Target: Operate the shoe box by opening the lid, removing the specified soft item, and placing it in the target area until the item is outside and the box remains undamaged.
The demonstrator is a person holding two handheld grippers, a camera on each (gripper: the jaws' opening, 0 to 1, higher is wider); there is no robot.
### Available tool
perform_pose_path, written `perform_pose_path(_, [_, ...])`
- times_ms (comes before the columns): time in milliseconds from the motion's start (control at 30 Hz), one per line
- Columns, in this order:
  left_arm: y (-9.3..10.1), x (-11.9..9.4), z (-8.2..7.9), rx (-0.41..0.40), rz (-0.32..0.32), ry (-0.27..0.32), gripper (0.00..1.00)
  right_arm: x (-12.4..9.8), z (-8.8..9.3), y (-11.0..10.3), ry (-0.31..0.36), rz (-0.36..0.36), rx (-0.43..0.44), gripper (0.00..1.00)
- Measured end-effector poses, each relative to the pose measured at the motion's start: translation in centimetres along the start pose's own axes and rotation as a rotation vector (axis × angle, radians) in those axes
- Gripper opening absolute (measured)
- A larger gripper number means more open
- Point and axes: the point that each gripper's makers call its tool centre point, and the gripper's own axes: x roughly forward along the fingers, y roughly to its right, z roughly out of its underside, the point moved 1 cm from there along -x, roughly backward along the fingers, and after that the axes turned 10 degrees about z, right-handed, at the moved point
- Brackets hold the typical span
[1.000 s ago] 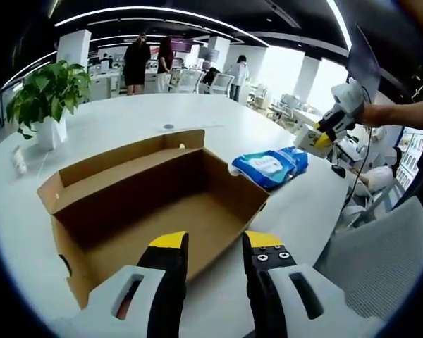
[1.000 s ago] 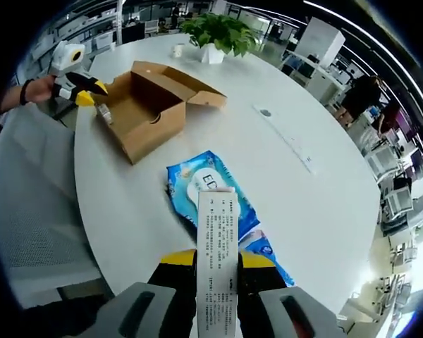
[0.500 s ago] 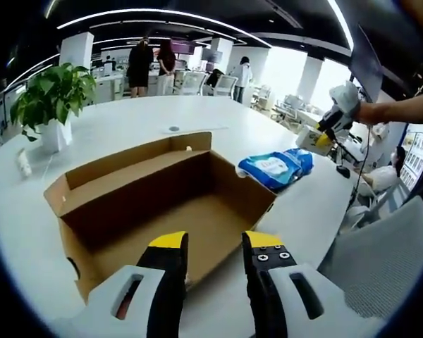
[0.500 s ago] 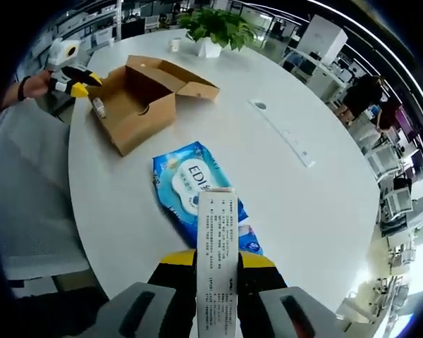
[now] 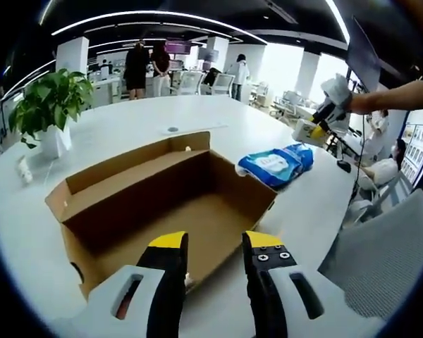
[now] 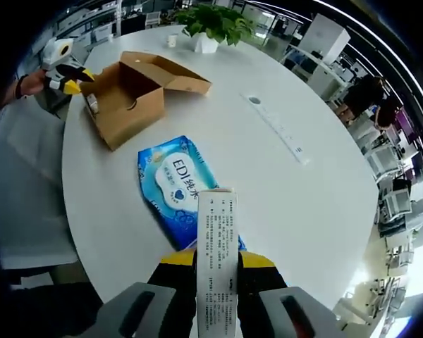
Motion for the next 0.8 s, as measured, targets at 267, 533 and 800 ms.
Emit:
perform_pose_path(267, [-0.7,-0.3,-0.2,-0.018,-0.015,0.015,0.31,0.8,0.2,1.1,-0.004,0.005,-0.007,0.17])
perform_pose_path(533, [-1.2,-0.6,-0.4,-0.072,-0.017,0.05,0.31,1.7,0.4,1.6,-0.016,0.002,-0.044,0.17])
perform_pose_path(800, [-1.6,-0.9,-0.8,-0.105,-0.012,0.086,0.31,3.1,-0.1,2.3,-0.012,-0.008,-0.052,0.17])
